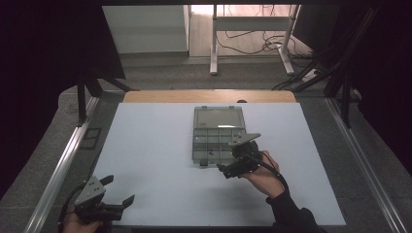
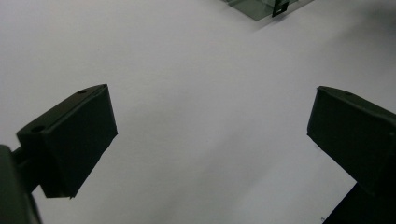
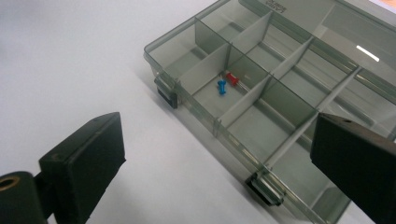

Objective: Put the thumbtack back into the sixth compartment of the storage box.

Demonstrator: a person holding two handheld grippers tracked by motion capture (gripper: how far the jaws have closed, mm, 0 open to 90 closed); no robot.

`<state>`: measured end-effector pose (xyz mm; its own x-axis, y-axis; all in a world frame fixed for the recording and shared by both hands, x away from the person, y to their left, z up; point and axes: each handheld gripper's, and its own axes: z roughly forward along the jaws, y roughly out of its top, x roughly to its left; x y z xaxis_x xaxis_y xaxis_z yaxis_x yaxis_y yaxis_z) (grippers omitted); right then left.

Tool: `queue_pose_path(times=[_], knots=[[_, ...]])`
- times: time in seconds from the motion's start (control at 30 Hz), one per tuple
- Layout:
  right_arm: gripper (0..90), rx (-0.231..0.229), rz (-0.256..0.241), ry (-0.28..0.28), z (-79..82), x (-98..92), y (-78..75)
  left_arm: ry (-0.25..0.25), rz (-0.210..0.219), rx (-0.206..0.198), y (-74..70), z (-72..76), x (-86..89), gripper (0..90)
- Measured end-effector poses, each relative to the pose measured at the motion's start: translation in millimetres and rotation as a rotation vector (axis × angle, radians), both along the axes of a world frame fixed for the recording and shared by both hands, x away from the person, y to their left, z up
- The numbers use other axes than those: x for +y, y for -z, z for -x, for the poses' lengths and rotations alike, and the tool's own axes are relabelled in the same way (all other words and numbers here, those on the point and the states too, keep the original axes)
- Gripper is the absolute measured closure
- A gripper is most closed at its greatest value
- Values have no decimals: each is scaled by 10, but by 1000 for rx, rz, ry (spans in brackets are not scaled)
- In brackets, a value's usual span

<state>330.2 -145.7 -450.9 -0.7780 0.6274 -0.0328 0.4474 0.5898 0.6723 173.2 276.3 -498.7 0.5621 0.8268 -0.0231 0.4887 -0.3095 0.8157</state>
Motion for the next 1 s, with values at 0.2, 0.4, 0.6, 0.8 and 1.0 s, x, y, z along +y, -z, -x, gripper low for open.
queue_pose_path(times=[0.2, 0.4, 0.6, 0.8, 1.0], knots=[[11, -3, -5, 4, 52, -59, 14, 0, 0, 0, 0, 0, 0, 18], [2, -11, -13, 13, 103, -125, 13, -1, 0, 1, 0, 0, 0, 18], [0, -13, -20, 26, 148, -201, 25, 0, -2, 0, 0, 0, -1, 18], [0, -14, -28, 40, 194, -277, 28, -1, 0, 0, 0, 1, 1, 18], [0, -15, -30, 46, 223, -365, 15, 0, -1, 0, 0, 0, -1, 18]])
